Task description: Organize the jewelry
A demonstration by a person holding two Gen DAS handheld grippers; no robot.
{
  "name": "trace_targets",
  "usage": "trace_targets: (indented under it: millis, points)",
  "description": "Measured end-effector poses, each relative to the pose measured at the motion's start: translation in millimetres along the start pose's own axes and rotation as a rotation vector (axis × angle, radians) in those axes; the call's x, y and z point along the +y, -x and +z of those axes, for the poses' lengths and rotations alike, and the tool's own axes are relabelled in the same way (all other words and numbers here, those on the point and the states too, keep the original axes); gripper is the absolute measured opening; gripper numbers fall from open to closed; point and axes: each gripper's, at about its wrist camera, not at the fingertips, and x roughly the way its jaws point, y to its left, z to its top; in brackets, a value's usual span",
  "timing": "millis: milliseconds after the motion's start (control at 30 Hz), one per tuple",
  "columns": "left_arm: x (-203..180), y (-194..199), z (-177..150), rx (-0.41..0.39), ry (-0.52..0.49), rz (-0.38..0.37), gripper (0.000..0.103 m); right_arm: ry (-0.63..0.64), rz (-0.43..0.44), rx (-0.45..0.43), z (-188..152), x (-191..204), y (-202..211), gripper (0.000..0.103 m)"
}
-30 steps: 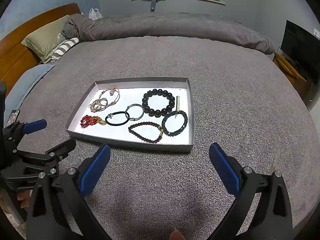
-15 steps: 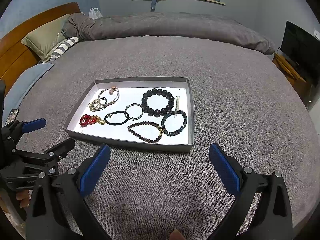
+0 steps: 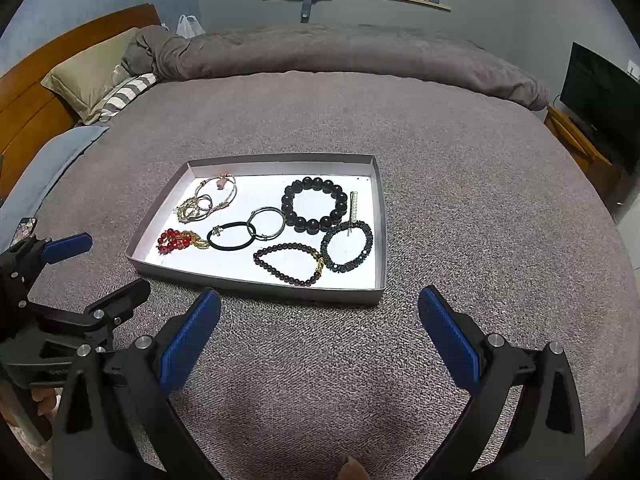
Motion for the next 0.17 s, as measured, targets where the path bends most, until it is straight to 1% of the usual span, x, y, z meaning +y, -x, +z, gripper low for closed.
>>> trace_targets:
  millis: [167]
  points:
    - [5,-9,1,0.023,0.008,0.016,0.1,-0.035,0.012,0.014,2,-12,-7,0.098]
